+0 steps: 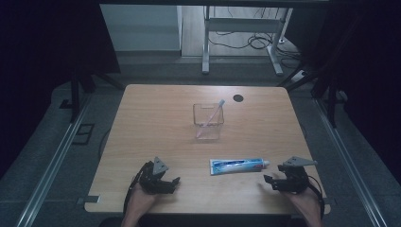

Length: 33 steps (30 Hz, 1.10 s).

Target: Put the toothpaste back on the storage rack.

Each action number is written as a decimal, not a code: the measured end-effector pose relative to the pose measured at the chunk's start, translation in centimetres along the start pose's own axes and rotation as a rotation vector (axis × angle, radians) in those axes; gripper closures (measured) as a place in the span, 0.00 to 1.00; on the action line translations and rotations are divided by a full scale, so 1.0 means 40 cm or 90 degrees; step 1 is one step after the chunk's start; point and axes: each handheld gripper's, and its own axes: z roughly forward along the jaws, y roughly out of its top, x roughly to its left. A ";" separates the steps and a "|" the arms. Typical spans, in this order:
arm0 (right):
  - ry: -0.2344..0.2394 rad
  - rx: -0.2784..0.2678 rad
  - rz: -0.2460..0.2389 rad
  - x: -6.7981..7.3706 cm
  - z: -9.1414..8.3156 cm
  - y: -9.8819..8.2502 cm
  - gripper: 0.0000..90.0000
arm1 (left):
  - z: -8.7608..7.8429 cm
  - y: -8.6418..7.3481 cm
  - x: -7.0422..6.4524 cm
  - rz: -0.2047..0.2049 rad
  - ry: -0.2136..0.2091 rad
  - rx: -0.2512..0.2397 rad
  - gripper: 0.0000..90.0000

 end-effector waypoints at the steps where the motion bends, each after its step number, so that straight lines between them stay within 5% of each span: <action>1: -0.001 0.002 -0.006 -0.002 -0.005 0.006 0.30 | 0.001 -0.001 0.000 0.000 0.000 0.001 0.15; 16: 0.067 0.002 -0.059 -0.021 0.009 0.089 0.77 | 0.007 -0.001 0.004 -0.012 -0.007 0.004 0.15; 25: 0.049 0.004 -0.084 -0.016 0.051 0.137 0.86 | 0.009 -0.001 0.010 -0.027 -0.018 0.009 0.15; 33: 0.054 0.044 -0.082 -0.032 0.096 0.185 0.92 | 0.009 -0.001 0.012 -0.028 -0.021 0.010 0.15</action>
